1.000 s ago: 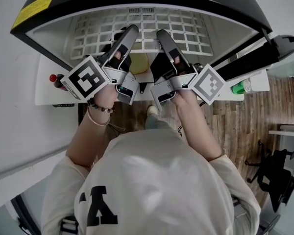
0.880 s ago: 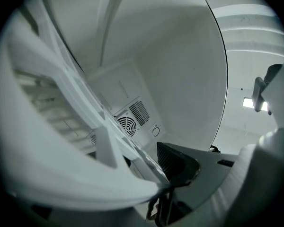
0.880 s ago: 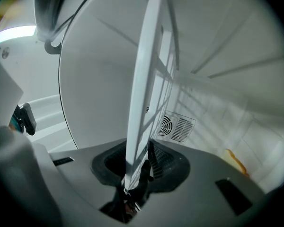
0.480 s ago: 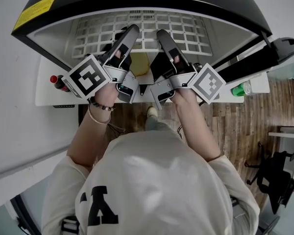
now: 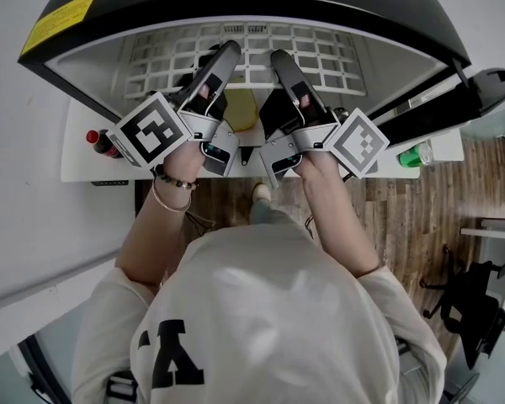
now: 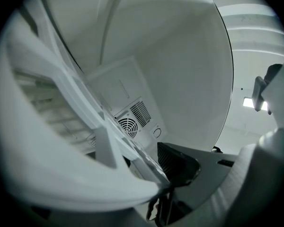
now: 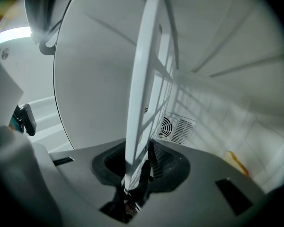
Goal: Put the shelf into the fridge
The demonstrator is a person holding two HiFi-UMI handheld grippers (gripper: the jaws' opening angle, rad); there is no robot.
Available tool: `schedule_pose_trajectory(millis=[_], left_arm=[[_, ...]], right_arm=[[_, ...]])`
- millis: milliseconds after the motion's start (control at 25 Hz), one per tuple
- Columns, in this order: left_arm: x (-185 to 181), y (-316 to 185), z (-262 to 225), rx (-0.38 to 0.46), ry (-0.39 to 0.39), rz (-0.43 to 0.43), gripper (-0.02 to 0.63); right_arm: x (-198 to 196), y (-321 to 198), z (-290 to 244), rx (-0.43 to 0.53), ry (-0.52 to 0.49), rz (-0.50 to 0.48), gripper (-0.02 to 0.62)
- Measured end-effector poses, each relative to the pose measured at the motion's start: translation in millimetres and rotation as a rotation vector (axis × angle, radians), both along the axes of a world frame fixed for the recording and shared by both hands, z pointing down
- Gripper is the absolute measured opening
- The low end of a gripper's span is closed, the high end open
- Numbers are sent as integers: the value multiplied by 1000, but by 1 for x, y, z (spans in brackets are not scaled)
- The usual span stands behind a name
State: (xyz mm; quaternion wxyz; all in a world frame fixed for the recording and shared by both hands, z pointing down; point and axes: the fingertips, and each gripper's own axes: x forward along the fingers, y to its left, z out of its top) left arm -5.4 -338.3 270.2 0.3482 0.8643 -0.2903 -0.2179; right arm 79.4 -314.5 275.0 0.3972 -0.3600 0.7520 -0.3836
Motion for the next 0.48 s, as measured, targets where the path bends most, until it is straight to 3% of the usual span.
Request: schedule_pose_trajectory(millis=[480], left_arm=[[0, -3, 0, 11, -5, -4, 177]], right_arm=[[1, -2, 0, 6, 27, 6, 103]])
